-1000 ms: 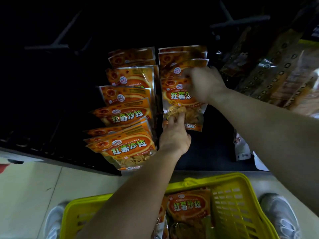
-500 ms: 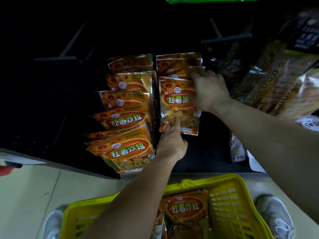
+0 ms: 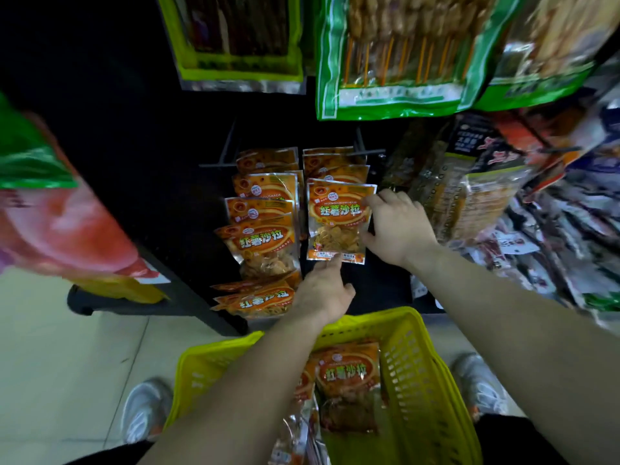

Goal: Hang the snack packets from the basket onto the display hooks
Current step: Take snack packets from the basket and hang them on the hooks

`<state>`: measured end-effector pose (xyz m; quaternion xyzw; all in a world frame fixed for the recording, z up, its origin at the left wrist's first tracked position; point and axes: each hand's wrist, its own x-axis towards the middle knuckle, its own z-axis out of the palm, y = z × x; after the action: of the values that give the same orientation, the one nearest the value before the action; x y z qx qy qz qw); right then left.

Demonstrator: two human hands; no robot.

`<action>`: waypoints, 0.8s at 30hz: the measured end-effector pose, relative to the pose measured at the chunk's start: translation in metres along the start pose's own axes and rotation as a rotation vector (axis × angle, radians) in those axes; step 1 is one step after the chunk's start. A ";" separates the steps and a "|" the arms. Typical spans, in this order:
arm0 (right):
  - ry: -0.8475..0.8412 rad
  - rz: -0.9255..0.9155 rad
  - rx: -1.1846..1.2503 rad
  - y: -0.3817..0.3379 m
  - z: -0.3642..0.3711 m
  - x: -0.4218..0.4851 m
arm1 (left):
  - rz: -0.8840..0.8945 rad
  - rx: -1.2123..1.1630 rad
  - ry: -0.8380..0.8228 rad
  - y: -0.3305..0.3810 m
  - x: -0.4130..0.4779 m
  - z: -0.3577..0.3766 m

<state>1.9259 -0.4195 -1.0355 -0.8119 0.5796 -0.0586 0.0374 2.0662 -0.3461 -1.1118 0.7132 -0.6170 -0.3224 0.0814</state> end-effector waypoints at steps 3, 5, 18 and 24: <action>-0.044 0.016 -0.004 -0.004 -0.011 -0.031 | 0.024 0.037 -0.011 0.002 -0.023 -0.008; -0.083 0.028 -0.003 -0.006 -0.015 -0.050 | 0.026 0.060 -0.032 0.000 -0.036 -0.011; -0.500 -0.084 0.034 -0.037 0.055 -0.087 | 0.117 0.205 0.062 -0.036 -0.021 -0.038; -0.545 -0.189 0.030 -0.063 0.088 -0.073 | 0.223 0.155 0.097 -0.048 0.001 -0.047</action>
<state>1.9743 -0.3306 -1.1185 -0.8477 0.4689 0.1499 0.1979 2.1324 -0.3493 -1.1001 0.6591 -0.7109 -0.2280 0.0908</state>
